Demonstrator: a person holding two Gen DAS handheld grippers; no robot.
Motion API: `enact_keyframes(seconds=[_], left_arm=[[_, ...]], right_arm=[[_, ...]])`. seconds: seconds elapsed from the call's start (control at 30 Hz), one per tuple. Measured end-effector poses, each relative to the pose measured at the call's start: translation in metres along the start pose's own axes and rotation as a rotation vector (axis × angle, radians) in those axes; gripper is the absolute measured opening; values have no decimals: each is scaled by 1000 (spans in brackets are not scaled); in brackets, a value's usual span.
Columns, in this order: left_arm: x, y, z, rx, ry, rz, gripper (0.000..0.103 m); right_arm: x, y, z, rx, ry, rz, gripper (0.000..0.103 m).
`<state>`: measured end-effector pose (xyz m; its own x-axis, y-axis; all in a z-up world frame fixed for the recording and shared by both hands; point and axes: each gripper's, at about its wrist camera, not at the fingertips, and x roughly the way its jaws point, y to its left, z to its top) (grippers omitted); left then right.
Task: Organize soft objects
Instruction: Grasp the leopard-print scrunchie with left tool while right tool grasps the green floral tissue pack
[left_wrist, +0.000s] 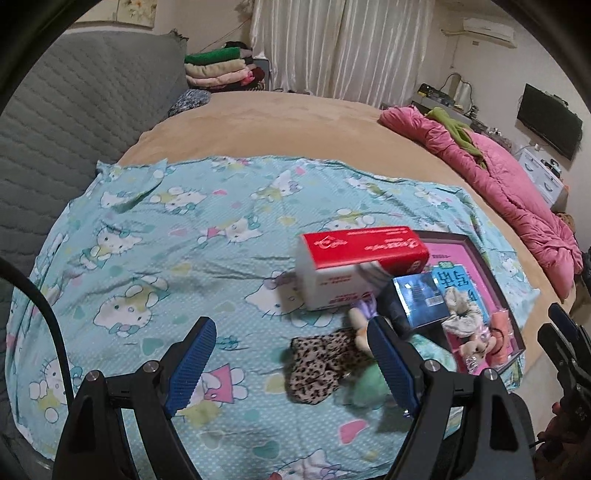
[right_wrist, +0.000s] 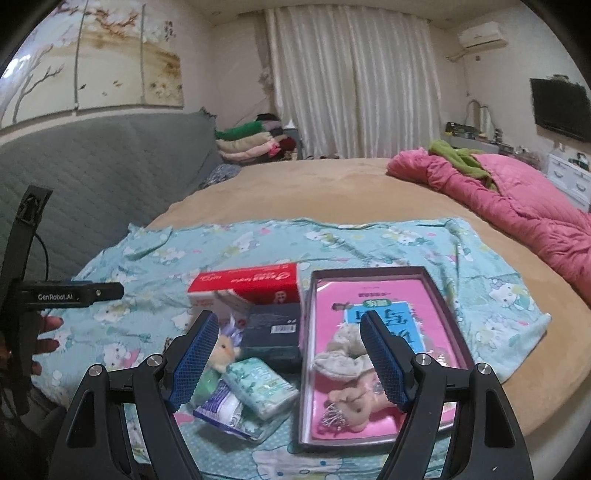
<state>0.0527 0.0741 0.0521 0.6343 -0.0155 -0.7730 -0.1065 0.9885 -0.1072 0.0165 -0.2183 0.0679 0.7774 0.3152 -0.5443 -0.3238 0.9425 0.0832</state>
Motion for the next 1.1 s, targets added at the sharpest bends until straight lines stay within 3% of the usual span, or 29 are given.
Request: enact_keyframes(seconds=[0.77, 1.1], left_arm=[[84, 11, -50, -38, 163, -93, 84], [103, 5, -56, -28, 185, -135, 84]], right_arm=[[70, 16, -36, -113, 199, 102, 80], [110, 29, -48, -258, 299, 156, 80]])
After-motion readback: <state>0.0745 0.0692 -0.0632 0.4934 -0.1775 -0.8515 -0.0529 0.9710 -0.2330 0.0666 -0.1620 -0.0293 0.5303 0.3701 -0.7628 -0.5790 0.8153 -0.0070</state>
